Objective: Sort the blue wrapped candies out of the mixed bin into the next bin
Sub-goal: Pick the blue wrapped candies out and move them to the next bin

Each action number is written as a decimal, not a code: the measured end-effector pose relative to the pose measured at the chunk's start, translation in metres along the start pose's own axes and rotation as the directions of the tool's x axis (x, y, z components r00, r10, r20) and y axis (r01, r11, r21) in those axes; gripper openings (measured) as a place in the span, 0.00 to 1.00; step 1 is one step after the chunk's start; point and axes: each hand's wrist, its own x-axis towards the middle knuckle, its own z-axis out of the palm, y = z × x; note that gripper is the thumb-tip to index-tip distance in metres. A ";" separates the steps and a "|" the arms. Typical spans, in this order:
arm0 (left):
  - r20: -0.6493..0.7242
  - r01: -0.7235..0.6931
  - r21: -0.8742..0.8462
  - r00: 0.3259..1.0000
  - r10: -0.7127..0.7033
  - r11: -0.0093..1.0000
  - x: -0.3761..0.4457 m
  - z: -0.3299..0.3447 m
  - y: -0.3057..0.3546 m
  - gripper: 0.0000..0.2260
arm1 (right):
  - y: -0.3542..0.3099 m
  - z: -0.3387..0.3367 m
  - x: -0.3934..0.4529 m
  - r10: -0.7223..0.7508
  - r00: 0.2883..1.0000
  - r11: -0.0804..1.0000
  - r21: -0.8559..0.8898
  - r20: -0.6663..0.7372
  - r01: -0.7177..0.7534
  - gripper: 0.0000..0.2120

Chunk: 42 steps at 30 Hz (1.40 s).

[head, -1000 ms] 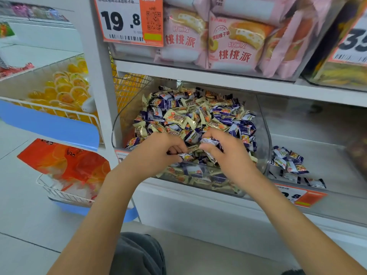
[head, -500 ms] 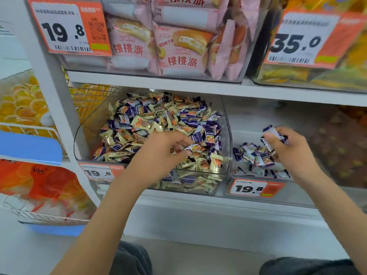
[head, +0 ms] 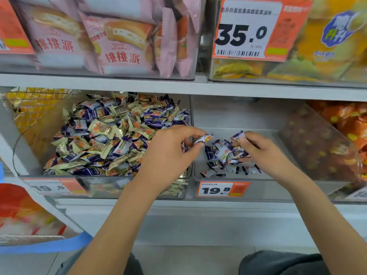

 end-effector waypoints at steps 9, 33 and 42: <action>0.050 0.001 -0.052 0.999 0.001 0.999 0.001 0.010 0.005 0.09 | -0.004 -0.010 -0.007 -0.020 0.999 0.997 0.070 0.033 0.017 0.10; 0.082 0.302 0.373 0.931 -0.356 0.877 -0.013 -0.073 -0.054 0.10 | -0.077 0.063 -0.025 -0.532 0.847 0.826 -0.212 0.019 0.523 0.08; 0.098 0.230 0.431 0.949 -0.299 0.873 -0.011 -0.066 -0.077 0.21 | -0.108 0.137 0.024 -0.248 0.939 0.665 -0.663 0.239 0.344 0.36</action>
